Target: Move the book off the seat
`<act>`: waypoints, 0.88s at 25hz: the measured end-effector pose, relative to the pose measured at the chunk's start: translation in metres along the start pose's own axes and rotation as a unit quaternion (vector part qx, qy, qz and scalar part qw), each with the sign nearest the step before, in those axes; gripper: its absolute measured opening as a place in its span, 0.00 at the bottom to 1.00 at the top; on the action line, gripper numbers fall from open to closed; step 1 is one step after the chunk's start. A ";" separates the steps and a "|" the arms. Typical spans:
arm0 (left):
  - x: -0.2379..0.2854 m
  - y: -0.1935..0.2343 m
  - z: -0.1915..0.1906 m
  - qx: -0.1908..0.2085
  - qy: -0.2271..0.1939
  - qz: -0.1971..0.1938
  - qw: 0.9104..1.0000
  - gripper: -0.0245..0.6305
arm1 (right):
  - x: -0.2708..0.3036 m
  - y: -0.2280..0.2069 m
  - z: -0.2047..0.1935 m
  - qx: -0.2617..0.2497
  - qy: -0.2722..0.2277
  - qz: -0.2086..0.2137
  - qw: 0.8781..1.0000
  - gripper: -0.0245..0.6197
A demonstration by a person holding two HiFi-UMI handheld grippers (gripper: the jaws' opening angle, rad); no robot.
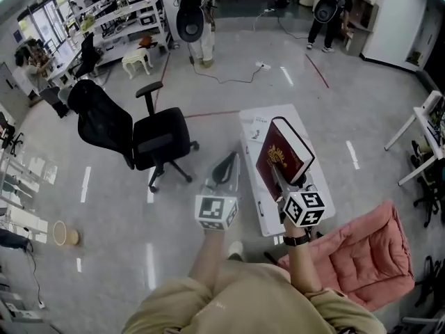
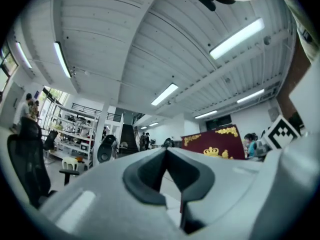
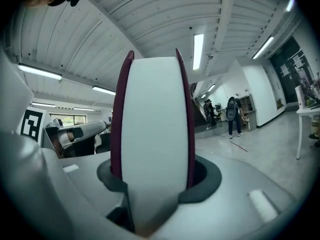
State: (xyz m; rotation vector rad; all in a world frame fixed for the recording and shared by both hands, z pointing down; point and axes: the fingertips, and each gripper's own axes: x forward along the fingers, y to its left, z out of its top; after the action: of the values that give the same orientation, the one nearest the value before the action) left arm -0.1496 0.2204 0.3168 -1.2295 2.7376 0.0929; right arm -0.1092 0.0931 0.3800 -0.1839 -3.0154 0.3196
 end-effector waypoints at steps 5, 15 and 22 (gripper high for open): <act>0.002 0.076 -0.005 -0.031 -0.003 0.034 0.999 0.04 | 0.068 0.041 -0.004 -0.014 0.005 0.035 0.999 0.37; 0.028 0.130 -0.029 -0.079 0.012 0.052 0.995 0.04 | 0.143 0.056 0.000 -0.065 0.034 0.043 0.996 0.37; 0.094 0.158 -0.036 -0.064 0.020 0.073 0.995 0.04 | 0.206 0.010 0.017 -0.043 0.030 0.062 0.997 0.37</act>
State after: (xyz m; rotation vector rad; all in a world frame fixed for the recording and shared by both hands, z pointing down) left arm -0.3331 0.2517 0.3381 -1.0692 2.8937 0.2674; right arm -0.3136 0.1267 0.3800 -0.3830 -2.9670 0.1896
